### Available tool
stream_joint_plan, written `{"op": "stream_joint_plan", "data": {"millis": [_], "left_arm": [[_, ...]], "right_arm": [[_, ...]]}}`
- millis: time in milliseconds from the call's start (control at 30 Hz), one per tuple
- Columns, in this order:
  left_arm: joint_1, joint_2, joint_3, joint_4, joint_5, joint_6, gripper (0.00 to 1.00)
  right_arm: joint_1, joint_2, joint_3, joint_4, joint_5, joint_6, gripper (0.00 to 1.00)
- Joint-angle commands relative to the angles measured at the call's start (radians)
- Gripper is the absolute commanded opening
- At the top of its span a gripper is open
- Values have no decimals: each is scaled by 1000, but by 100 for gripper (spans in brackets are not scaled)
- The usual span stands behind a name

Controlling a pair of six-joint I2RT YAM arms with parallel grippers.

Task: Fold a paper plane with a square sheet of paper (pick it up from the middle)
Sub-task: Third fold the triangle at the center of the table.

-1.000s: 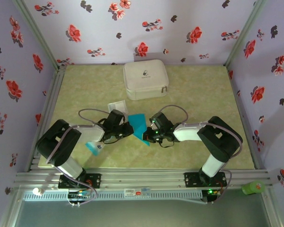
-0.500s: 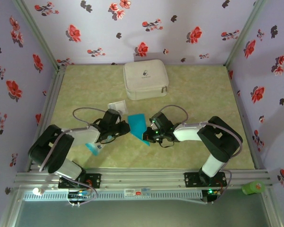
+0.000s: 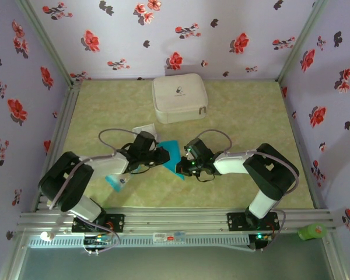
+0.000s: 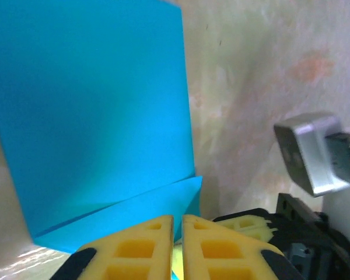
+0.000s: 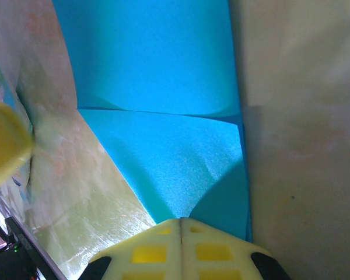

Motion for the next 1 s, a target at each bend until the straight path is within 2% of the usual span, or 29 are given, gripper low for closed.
{"op": "stream_joint_plan", "data": {"millis": [0,367,467,600,833,967], "left_arm": [[-7,66,20,39,30,-38,12],[-5,127,-71,86,-13,-72,7],[-4,128,-85,91,-10,-63,6],[-4,130,-88,116,2,-60,6],[-4,127,-79,106,2,-58,6],[-2,130,-80,106,3,-60,6]], "right_arm": [[-5,21,-22,-155,33,-14,0],[-4,-64,29,-175,14,-33,4],[-1,-83,47,-151,-42,-42,5],[23,-24,104,-131,-109,-63,5],[24,111,161,-127,-66,-67,5],[20,123,102,-94,-45,-49,4]]}}
